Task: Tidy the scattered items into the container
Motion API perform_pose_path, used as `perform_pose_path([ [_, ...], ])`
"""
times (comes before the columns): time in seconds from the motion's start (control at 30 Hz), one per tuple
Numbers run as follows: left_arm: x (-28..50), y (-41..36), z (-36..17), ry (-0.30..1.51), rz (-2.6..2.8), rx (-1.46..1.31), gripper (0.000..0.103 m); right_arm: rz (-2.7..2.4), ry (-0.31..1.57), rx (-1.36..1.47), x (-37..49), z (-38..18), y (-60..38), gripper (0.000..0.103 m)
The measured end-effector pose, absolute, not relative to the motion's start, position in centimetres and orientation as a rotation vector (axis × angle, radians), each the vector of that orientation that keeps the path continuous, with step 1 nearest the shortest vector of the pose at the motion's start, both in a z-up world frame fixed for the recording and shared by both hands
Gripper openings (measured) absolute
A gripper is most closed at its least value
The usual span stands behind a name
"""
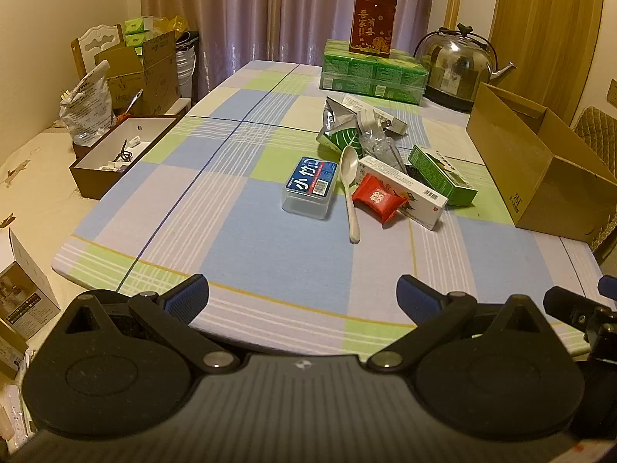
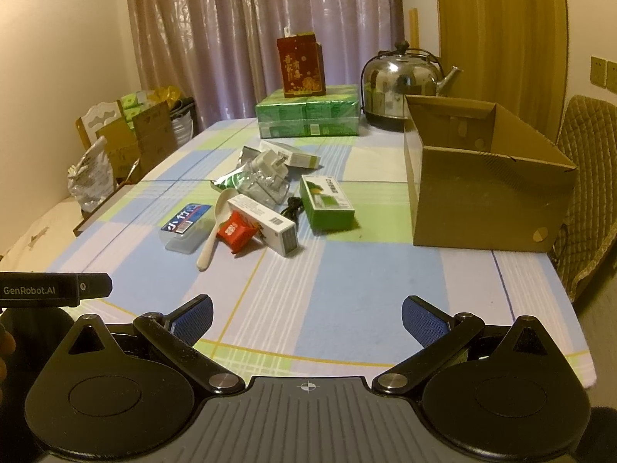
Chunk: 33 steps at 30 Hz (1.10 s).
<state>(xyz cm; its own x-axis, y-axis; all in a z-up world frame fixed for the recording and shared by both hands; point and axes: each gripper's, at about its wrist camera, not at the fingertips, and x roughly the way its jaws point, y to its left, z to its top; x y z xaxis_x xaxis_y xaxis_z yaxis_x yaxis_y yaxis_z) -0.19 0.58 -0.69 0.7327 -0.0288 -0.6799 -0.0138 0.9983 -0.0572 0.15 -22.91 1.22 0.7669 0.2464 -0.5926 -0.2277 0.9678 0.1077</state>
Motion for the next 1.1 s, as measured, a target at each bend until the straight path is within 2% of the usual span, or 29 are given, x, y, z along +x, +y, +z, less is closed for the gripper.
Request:
perform_pose_path([
  [1.1,-0.13,0.22,-0.85,0.755,-0.007,-0.061,0.102,0.258,0.646,0.033,0.10,1.07,-22.95,0.101],
])
